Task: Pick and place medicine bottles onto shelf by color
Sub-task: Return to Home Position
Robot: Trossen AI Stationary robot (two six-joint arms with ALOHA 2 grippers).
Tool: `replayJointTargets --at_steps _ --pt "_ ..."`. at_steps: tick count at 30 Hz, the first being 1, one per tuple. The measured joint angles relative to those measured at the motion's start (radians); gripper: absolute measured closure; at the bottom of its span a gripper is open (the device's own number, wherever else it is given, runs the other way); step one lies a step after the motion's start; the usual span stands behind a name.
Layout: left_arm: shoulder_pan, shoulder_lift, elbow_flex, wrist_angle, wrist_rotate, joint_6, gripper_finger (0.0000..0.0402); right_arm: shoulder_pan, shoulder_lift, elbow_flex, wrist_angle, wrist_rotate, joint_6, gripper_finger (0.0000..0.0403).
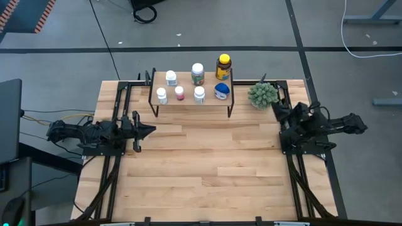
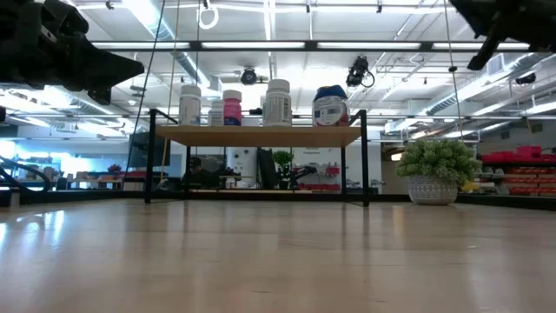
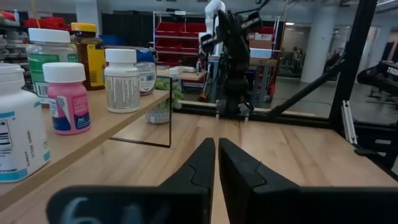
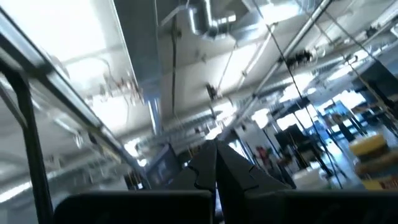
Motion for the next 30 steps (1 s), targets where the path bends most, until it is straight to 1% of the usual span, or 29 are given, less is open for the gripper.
replayJointTargets --at_steps 4,8,14,24,30 --pt "0.0 0.0 0.0 0.0 0.0 0.0 0.0375 0.0 0.0 0.0 0.108 0.0 0.0 0.0394" --pt "0.0 0.0 0.0 0.0 0.0 0.0 0.0367 0.0 0.0 0.0 0.154 0.0 0.0 0.0394" --pt "0.0 0.0 0.0 0.0 0.0 0.0 0.0363 0.0 0.0 0.0 0.155 0.0 0.0 0.0394" --pt "0.0 0.0 -0.001 0.0 0.0 0.0 0.0376 0.0 0.0 0.0 0.155 0.0 0.0 0.0394" --pt "0.0 0.0 -0.001 0.0 0.0 0.0 0.0368 0.0 0.0 0.0 0.155 0.0 0.001 0.0394"
